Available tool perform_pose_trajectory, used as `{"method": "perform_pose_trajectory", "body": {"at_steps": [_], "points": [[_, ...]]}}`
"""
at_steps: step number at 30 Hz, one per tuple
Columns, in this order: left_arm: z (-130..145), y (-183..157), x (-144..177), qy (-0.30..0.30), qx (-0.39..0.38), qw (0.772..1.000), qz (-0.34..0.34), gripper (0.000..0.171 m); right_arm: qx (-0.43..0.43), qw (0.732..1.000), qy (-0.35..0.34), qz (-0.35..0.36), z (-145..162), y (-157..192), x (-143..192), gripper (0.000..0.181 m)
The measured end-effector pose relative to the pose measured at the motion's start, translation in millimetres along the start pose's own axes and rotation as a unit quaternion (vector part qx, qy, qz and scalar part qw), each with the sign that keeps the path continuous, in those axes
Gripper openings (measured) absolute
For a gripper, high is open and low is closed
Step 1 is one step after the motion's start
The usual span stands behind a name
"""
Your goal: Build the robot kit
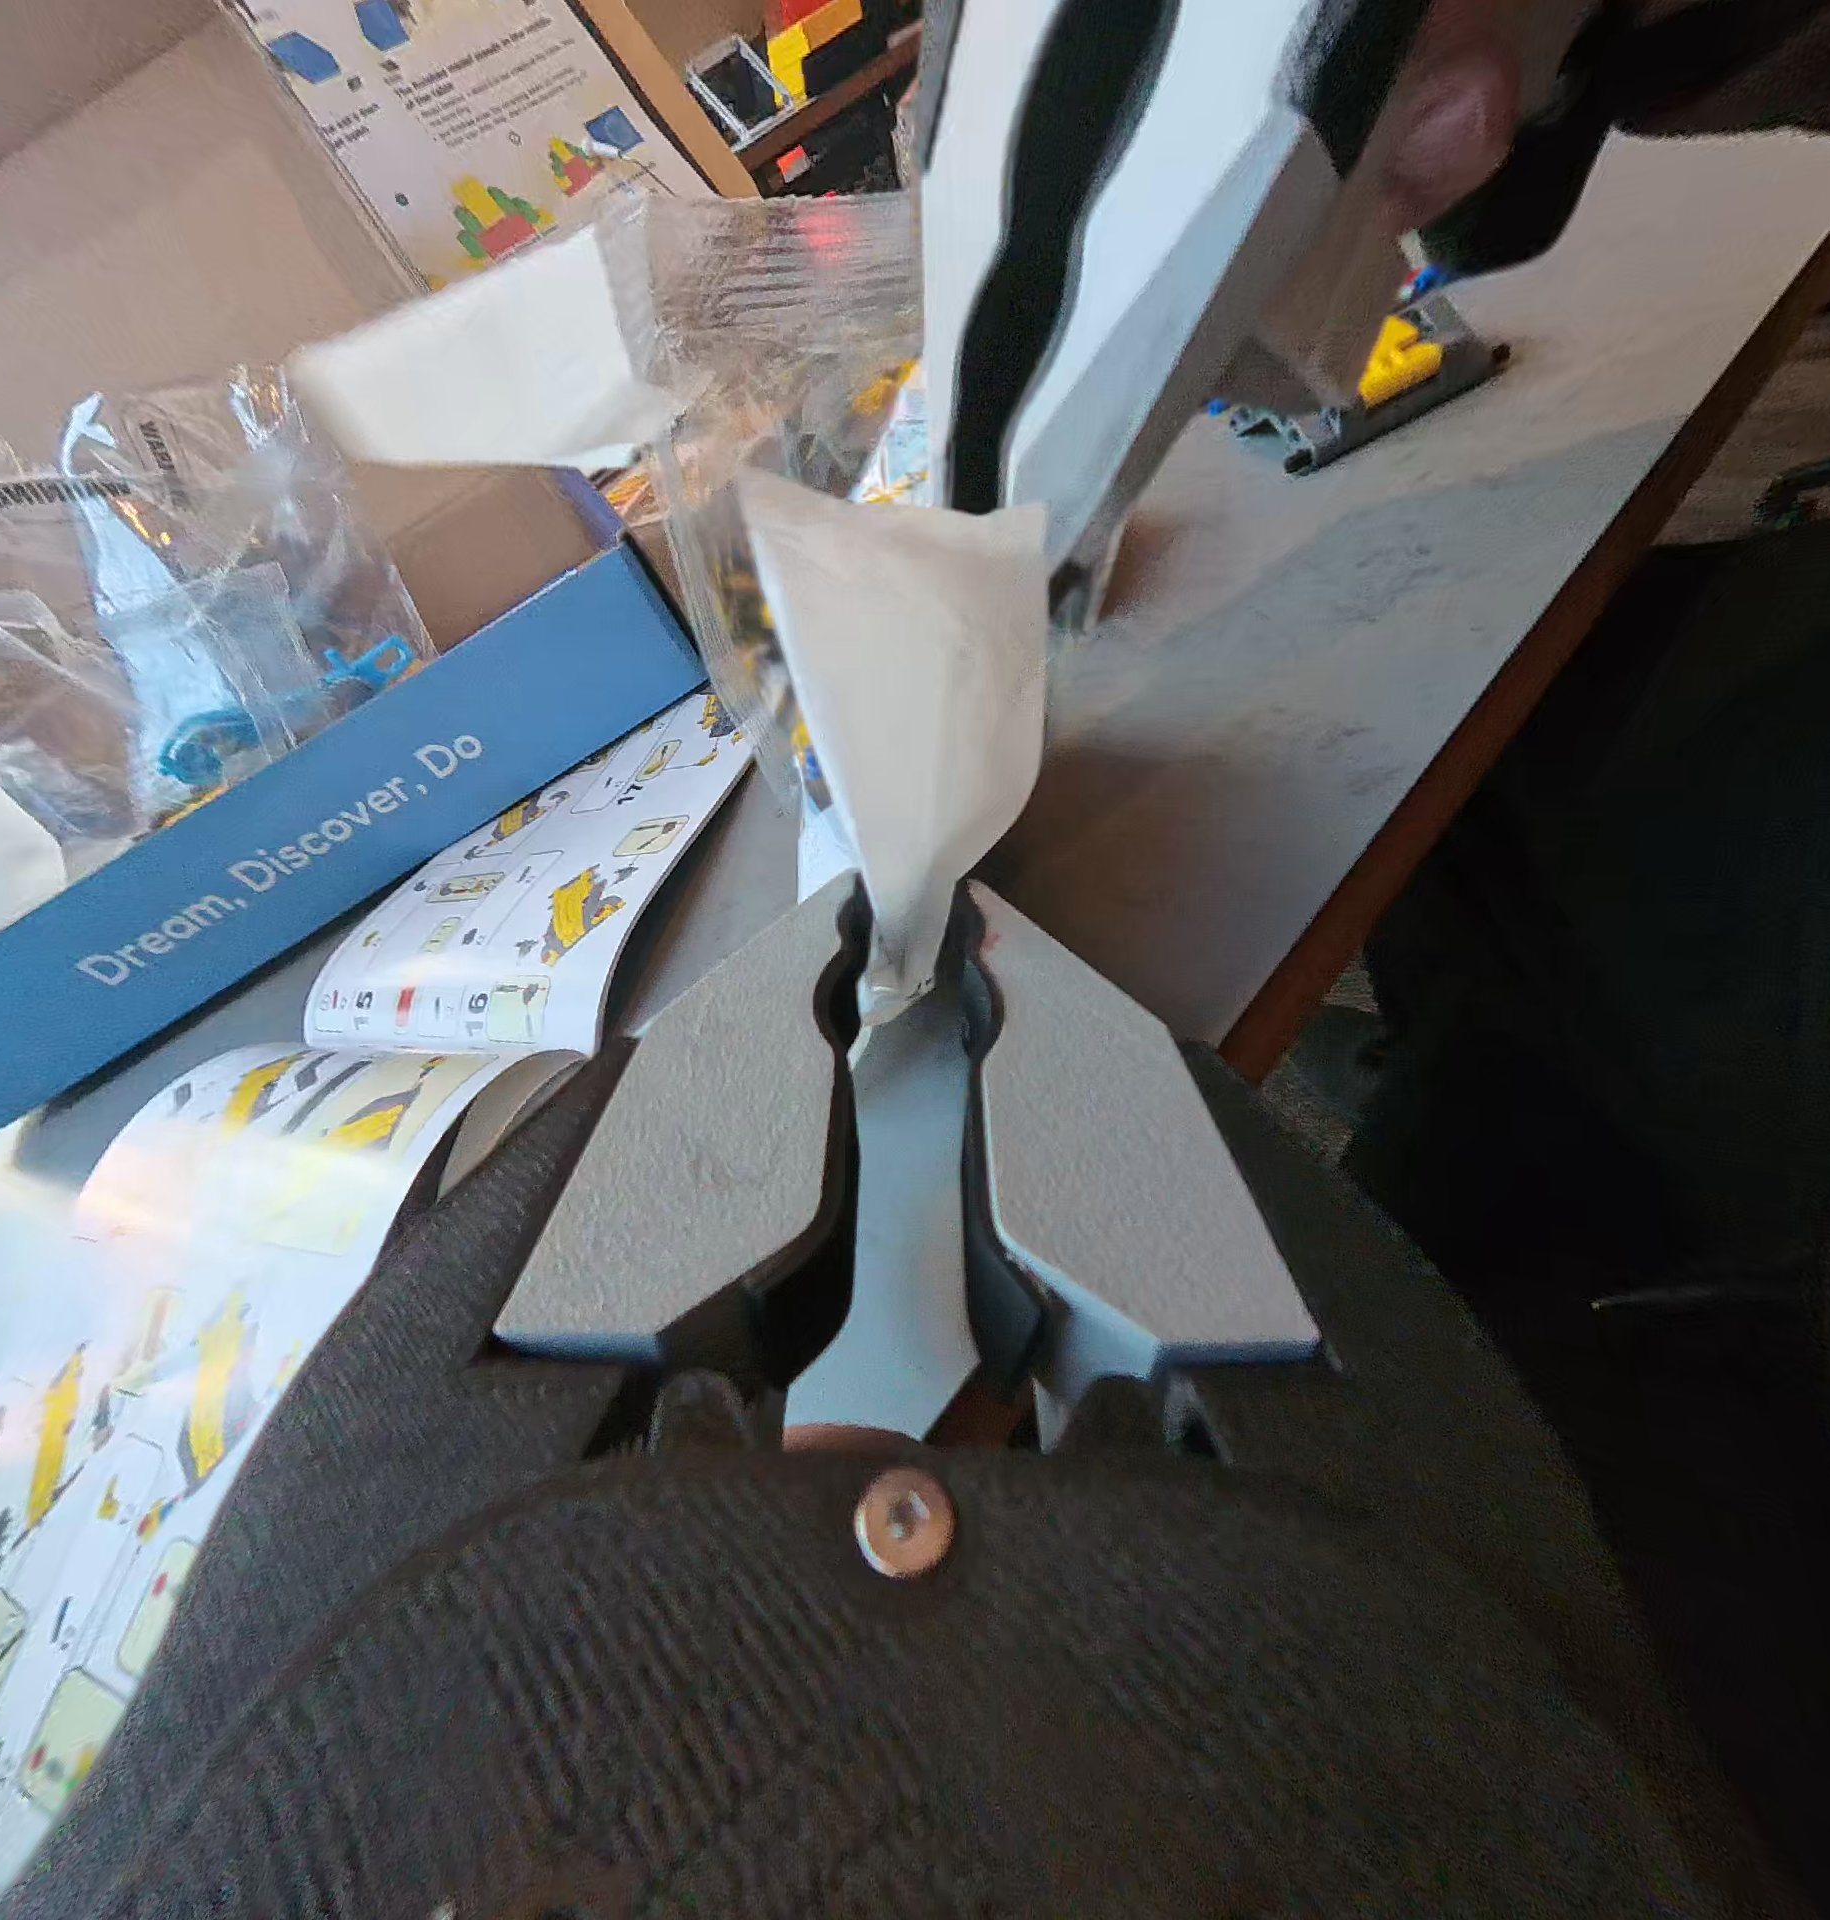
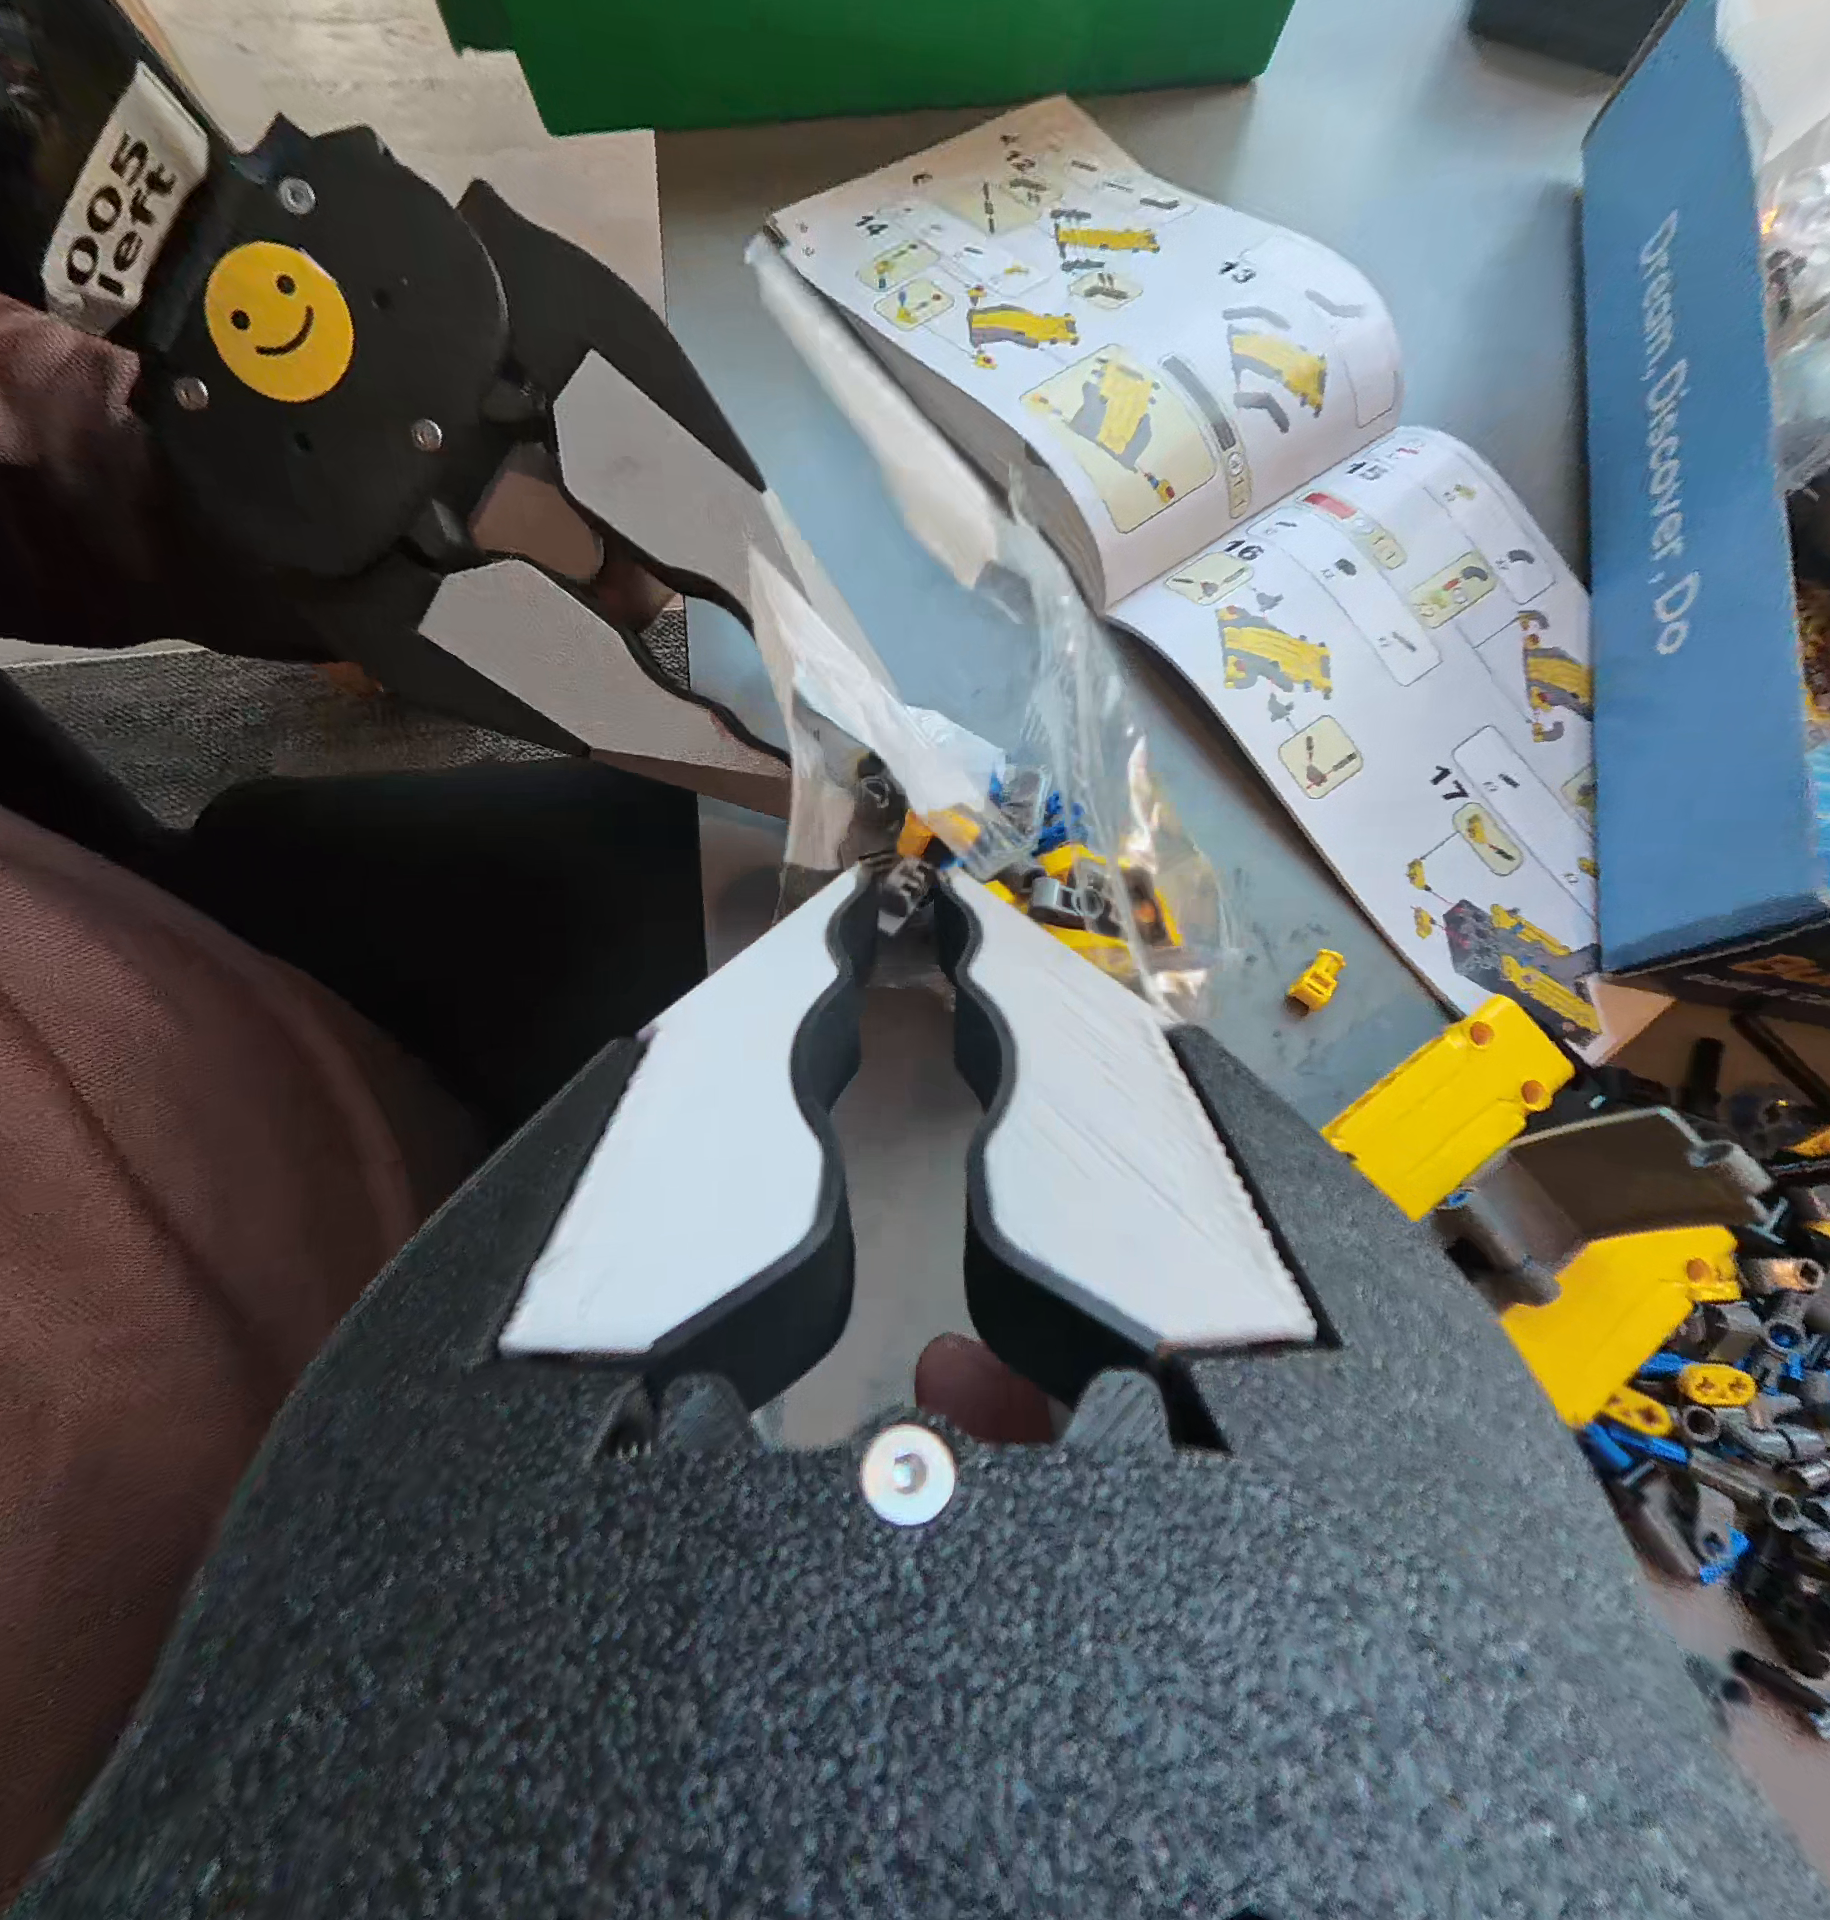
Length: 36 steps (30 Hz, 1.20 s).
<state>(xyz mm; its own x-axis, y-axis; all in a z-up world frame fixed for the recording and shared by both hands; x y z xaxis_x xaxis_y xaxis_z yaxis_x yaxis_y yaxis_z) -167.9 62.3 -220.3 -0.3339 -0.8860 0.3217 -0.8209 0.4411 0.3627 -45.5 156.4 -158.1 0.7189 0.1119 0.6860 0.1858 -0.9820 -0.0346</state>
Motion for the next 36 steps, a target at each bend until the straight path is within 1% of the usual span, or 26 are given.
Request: {"method": "perform_pose_trajectory", "body": {"at_steps": [3, 9, 19, 21, 23, 25, 27, 29, 30, 33, 36], "points": [[-0.3, 1.2, -1.7, 0.003, 0.022, 1.0, 0.009, 0.016, 0.001, 1.0, -0.01, -0.013, -0.1, 1.2, -1.8, 0.0], [1.4, 6.1, -0.1, 0.014, 0.036, 0.999, 0.002, 0.024, -0.013, 0.999, -0.018, -0.023, 2.3, -2.4, 2.8, 0.0], [4.5, 13.0, -1.8, 0.023, 0.083, 0.996, 0.012, 0.017, 0.0, 1.0, -0.008, -0.027, -4.9, 0.0, -1.2, 0.0], [4.5, 13.3, -2.2, 0.022, 0.087, 0.996, 0.013, 0.017, 0.001, 1.0, -0.001, -0.015, -6.3, -1.4, -2.0, 0.0], [4.0, 12.4, -2.7, 0.021, 0.08, 0.996, 0.011, 0.015, -0.004, 1.0, 0.01, 0.017, -8.9, -7.0, -1.6, 0.001], [3.3, 10.9, -3.2, 0.019, 0.073, 0.997, 0.008, 0.013, -0.003, 0.999, 0.025, 0.023, -13.7, -7.7, -3.1, 0.009], [3.0, 10.1, -3.2, 0.019, 0.069, 0.997, 0.008, 0.012, 0.008, 0.998, 0.048, 0.028, -18.2, -6.5, -6.7, 0.013], [3.0, 10.0, -2.7, 0.019, 0.068, 0.997, 0.006, 0.012, 0.027, 0.996, 0.067, 0.055, -21.7, -8.2, -8.8, 0.012], [3.0, 9.9, -2.4, 0.018, 0.069, 0.997, 0.006, 0.012, 0.024, 0.995, 0.074, 0.057, -22.5, -9.4, -10.4, 0.009], [2.5, 8.4, -2.4, 0.015, 0.072, 0.997, 0.009, 0.012, 0.011, 0.993, 0.117, 0.024, -16.2, -7.8, -23.7, 0.007], [2.1, 7.6, -3.0, 0.014, 0.077, 0.997, 0.013, 0.01, 0.029, 0.992, 0.11, 0.047, -17.6, -4.8, -30.9, 0.007]]}}
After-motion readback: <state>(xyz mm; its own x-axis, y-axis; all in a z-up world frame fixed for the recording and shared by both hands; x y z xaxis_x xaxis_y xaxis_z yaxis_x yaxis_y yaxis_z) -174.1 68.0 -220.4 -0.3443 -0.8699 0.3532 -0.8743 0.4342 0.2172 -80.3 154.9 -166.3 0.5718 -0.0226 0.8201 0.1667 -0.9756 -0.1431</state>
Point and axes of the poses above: each gripper's, where its closed fingertips meet, x back along the fingers, z out of its underside, y = z × x across the jaws, the point moved 9 cm from there along x, back along the fingers, and after that the axes turned 2 degrees about y, right-handed, at the moved point
